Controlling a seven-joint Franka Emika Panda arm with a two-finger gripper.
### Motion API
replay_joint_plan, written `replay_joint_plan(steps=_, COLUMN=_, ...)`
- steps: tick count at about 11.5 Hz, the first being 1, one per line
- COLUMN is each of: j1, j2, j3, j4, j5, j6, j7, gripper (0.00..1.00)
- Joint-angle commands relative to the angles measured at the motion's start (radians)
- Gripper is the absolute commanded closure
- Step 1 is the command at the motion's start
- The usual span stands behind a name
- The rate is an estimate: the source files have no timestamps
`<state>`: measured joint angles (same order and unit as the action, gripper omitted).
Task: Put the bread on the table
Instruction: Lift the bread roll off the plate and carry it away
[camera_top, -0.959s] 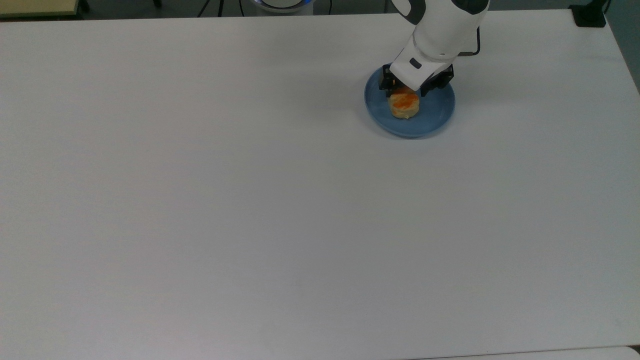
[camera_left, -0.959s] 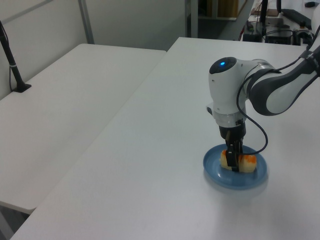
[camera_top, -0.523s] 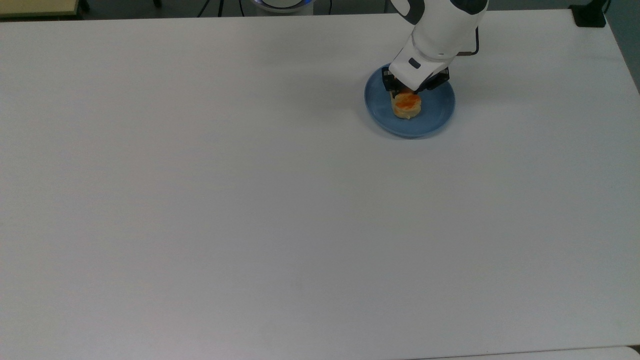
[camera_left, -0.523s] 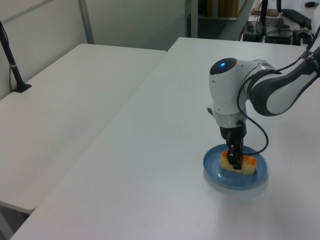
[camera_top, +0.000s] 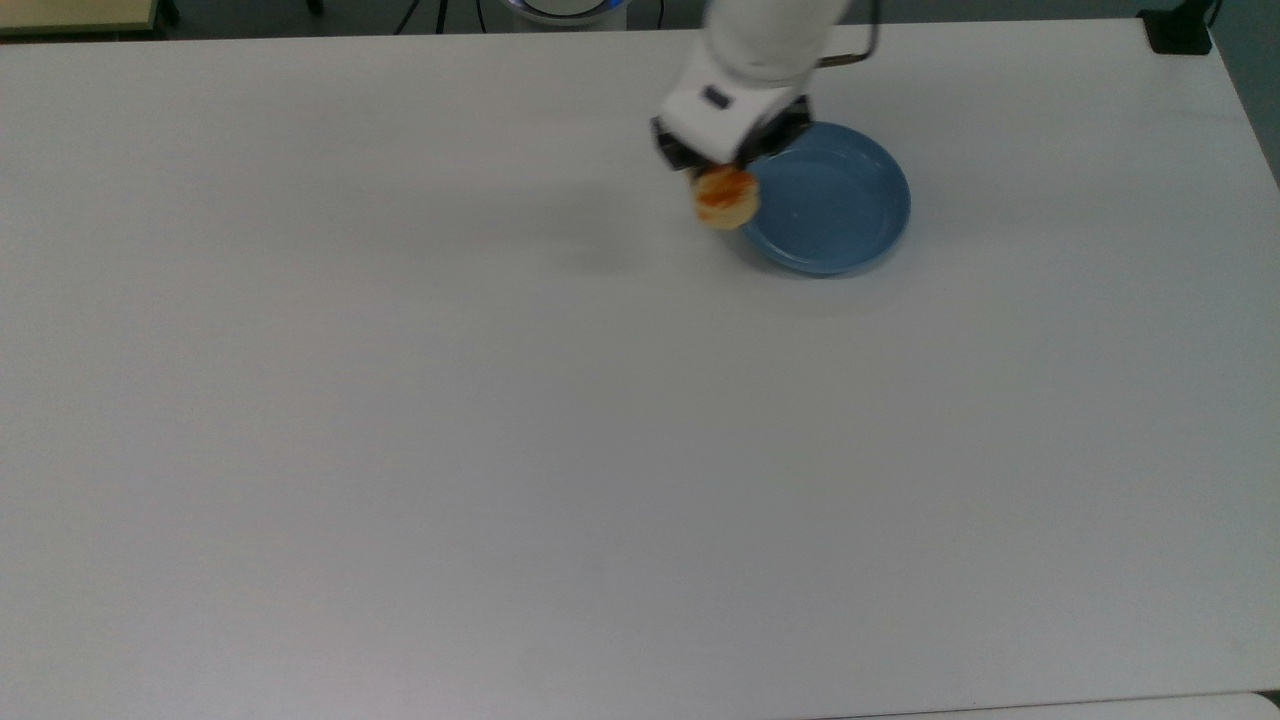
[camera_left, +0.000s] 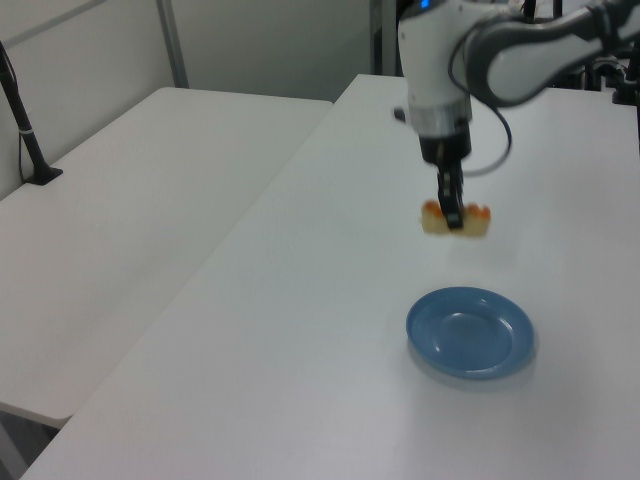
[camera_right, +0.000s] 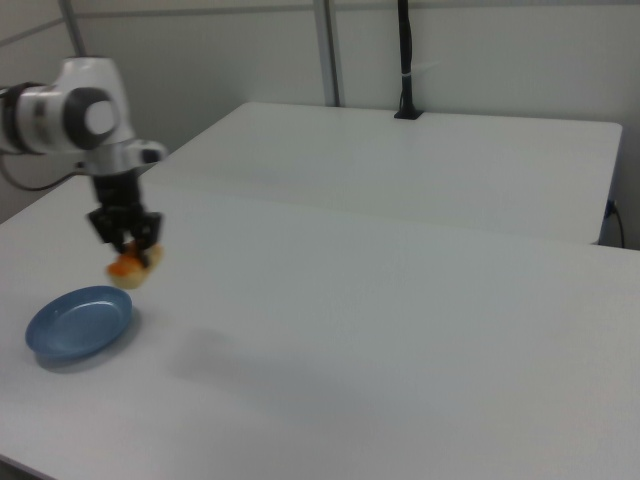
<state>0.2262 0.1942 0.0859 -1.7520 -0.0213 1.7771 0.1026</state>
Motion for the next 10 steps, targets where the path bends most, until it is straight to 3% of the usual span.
replay_joint_plan(steps=1, j1=-0.180, j2=0.028, j3=-0.061, j4=0.037, j5=-0.057, j6=-0.002, j7=-0.283, gripper=0.61)
replay_joint_plan(steps=3, j1=-0.298, j2=0.068, j3=-0.116, j4=0.060, j5=-0.058, j6=0.071, j7=-0.456, gripper=0.61)
replay_joint_plan(steps=5, j1=-0.423, j2=0.175, j3=-0.121, j4=0.138, j5=-0.069, j6=0.140, j7=-0.550, gripper=0.61)
replay_joint_plan(steps=8, j1=-0.551, j2=0.275, j3=-0.121, j4=0.166, j5=-0.126, j6=0.238, j7=-0.676, gripper=0.61)
replay_joint_plan(steps=10, j1=-0.579, j2=0.306, j3=-0.121, j4=0.167, j5=-0.127, j6=0.263, j7=-0.721, gripper=0.60)
